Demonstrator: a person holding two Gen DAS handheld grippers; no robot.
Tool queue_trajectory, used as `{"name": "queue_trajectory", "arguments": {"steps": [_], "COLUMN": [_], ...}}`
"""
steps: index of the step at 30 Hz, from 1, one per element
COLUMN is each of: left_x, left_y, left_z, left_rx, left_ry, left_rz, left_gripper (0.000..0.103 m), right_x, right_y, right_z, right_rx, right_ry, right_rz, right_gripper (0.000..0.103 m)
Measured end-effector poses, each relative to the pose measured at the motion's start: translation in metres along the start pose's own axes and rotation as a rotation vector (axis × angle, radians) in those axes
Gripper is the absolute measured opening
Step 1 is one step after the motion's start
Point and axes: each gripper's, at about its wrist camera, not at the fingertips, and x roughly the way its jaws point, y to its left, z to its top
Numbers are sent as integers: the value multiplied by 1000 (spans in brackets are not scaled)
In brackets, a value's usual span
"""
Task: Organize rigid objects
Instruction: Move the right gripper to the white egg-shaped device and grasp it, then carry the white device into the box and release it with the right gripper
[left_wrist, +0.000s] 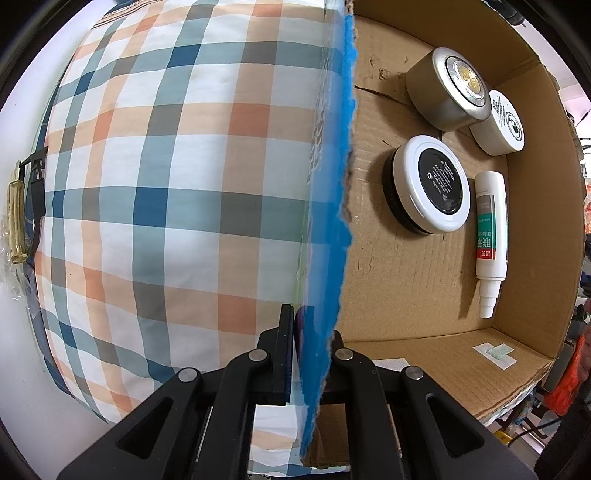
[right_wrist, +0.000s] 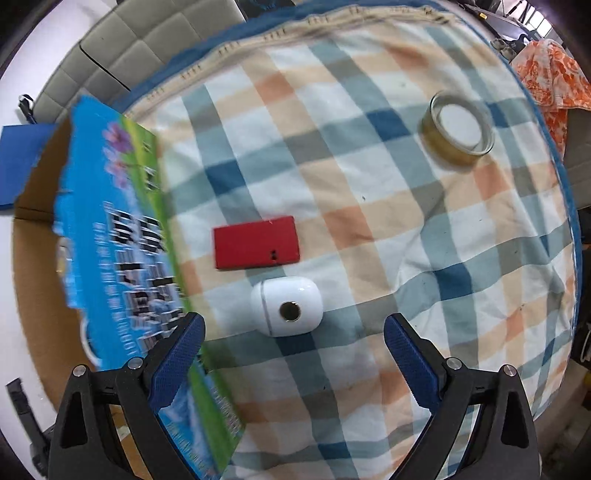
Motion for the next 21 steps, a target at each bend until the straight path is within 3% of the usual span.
{"name": "queue_trajectory", "arguments": {"steps": [4, 7, 11, 21], "left_x": [0, -1, 0, -1], "left_y": [0, 0, 0, 1], "left_z": [0, -1, -1, 1], "left_rx": [-1, -1, 2, 2], "left_ry": [-1, -1, -1, 2], "left_rz": [0, 1, 3, -3], "left_gripper": [5, 5, 5, 5], "right_x": [23, 37, 51, 38], "right_y": [3, 6, 9, 18], "right_z": [2, 3, 4, -6], "right_rx": [5, 7, 24, 6], "right_ry": [45, 69, 92, 45], "right_rz": [-2, -10, -13, -40], "right_gripper": [96, 87, 61, 60]}}
